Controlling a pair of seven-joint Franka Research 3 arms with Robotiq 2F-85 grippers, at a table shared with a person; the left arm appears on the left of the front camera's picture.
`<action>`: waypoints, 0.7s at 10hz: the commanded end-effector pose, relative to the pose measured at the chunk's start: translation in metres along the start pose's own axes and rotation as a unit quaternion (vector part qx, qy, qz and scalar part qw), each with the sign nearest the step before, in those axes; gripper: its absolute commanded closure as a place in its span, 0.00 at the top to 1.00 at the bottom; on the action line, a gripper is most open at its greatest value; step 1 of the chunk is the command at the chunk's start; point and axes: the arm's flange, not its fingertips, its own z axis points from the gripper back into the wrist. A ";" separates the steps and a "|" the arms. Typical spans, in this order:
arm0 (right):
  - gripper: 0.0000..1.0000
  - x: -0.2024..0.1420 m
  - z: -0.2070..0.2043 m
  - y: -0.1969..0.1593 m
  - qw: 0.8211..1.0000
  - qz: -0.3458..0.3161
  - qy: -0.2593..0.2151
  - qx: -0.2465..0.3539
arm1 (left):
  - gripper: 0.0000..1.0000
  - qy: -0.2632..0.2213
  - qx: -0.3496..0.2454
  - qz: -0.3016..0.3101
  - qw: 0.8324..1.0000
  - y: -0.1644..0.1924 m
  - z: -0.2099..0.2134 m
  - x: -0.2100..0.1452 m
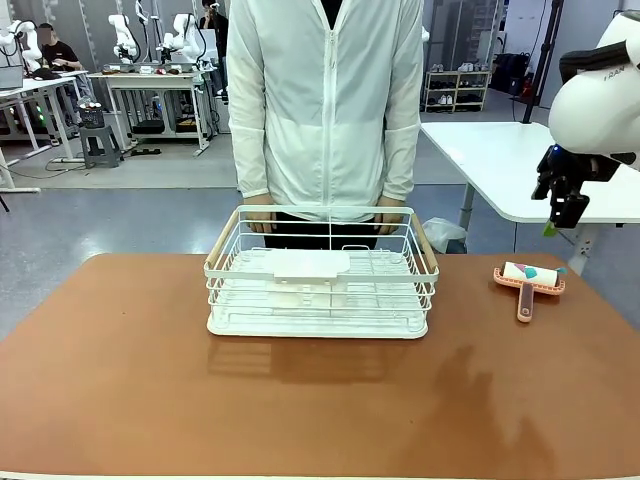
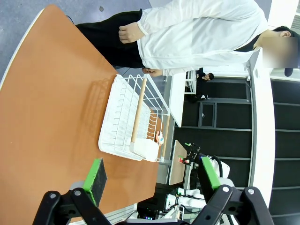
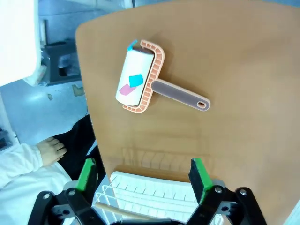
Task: Clean the table.
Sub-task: Place the Lint Roller down when the Dish drying rack is positioned in the middle of the table.
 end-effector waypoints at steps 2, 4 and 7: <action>1.00 -0.001 0.000 0.003 1.000 0.007 0.003 0.008 | 1.00 0.000 -0.013 -0.005 1.000 -0.001 0.003 0.000; 1.00 -0.001 0.000 0.003 1.000 0.007 0.003 0.008 | 1.00 0.000 -0.013 -0.005 1.000 -0.001 0.003 0.000; 1.00 -0.001 0.000 0.003 1.000 0.007 0.003 0.008 | 1.00 0.000 -0.013 -0.005 1.000 -0.001 0.003 0.000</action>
